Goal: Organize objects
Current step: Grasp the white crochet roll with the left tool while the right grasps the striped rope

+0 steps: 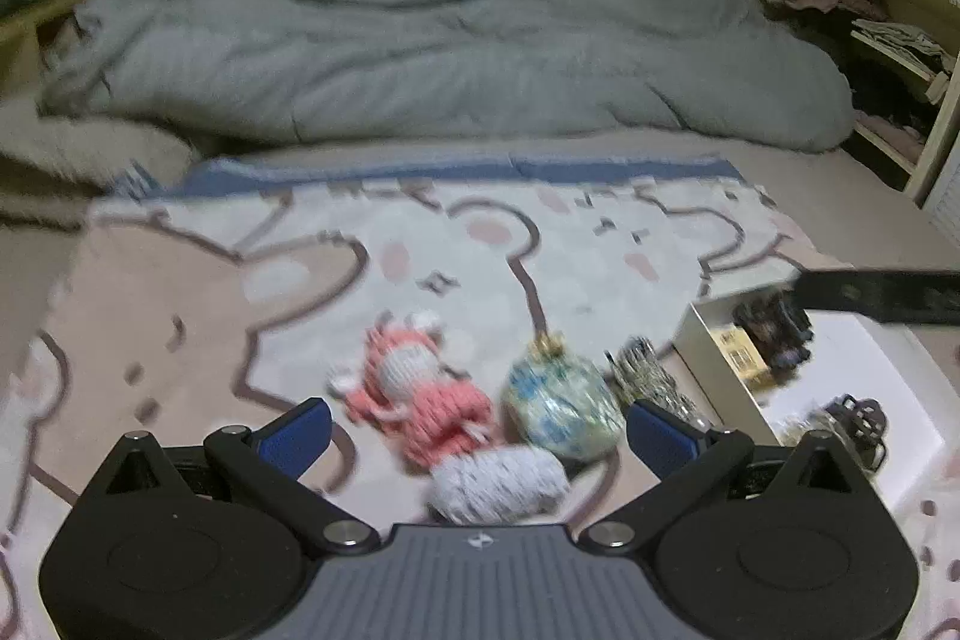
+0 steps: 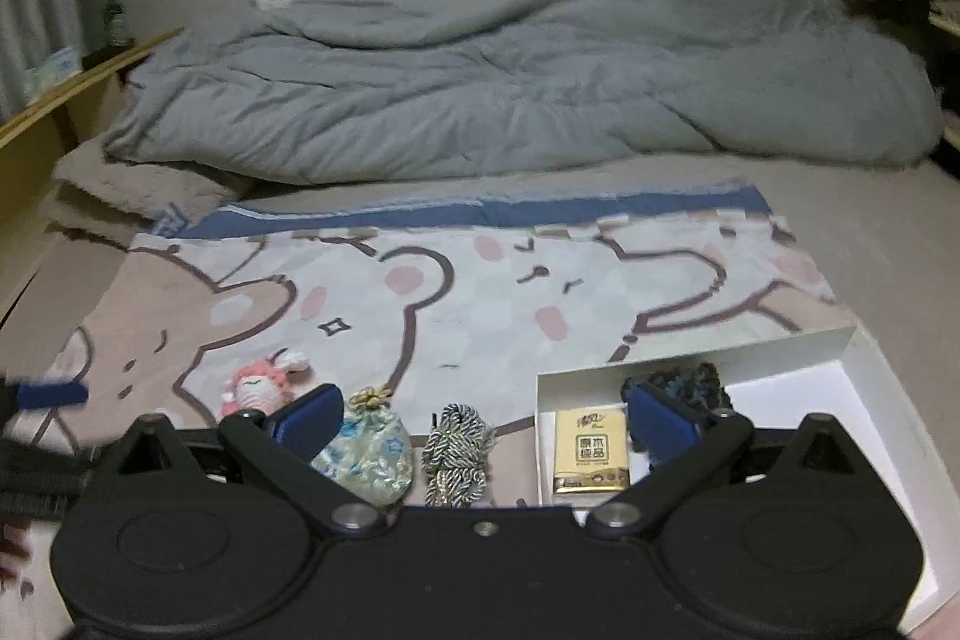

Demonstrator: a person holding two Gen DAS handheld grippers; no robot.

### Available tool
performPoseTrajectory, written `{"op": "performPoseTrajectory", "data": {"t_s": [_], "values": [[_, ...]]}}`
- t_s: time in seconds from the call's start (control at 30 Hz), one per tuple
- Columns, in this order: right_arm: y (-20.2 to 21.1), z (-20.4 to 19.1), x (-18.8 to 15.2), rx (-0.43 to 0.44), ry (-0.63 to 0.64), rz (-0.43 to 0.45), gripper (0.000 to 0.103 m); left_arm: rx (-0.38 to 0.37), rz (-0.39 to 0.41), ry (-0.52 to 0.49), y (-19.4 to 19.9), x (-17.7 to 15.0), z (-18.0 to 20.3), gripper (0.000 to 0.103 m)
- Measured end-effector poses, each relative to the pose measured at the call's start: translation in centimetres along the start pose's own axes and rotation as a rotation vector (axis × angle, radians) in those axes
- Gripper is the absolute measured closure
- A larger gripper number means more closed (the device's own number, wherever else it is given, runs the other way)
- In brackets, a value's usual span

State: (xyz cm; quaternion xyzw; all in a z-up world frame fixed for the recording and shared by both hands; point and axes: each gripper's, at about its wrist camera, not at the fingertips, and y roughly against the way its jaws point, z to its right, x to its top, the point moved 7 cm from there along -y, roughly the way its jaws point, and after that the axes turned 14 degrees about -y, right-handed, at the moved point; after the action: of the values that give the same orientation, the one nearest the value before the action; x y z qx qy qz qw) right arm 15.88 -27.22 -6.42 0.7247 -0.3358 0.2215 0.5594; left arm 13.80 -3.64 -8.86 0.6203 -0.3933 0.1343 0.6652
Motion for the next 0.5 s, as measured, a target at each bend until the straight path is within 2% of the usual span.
{"op": "performPoseTrajectory", "data": {"t_s": [0.07, 0.1, 0.17, 0.27, 0.33, 0.43, 0.5], "values": [[-1.3, 0.1, 0.0, 0.02, -0.028, -0.038, 0.029, -0.019, -0.029, -0.002, -0.7, -0.4, 0.2, 0.0], [-2.1, 0.1, -0.2, 0.029, -0.045, -0.062, 0.035, -0.029, -0.037, -0.015, -1.1, -0.6, 0.4, 0.0], [-3.4, 0.2, -0.7, 0.037, -0.058, -0.086, 0.039, -0.054, -0.058, -0.05, -1.8, -1.0, 0.9, 0.002], [-5.4, 0.3, -2.0, 0.055, -0.057, -0.122, 0.043, -0.082, -0.105, -0.083, -3.3, -1.7, 1.4, 0.01], [-6.6, 0.2, -2.6, 0.057, -0.05, -0.155, 0.046, -0.092, -0.125, -0.089, -4.2, -2.1, 1.5, 0.01], [-8.0, 0.2, -3.1, 0.059, -0.037, -0.18, 0.046, -0.107, -0.157, -0.072, -5.5, -2.6, 1.6, 0.01], [-8.9, 0.2, -3.4, 0.057, -0.033, -0.198, 0.046, -0.128, -0.17, -0.025, -6.4, -2.9, 1.5, 0.009]]}}
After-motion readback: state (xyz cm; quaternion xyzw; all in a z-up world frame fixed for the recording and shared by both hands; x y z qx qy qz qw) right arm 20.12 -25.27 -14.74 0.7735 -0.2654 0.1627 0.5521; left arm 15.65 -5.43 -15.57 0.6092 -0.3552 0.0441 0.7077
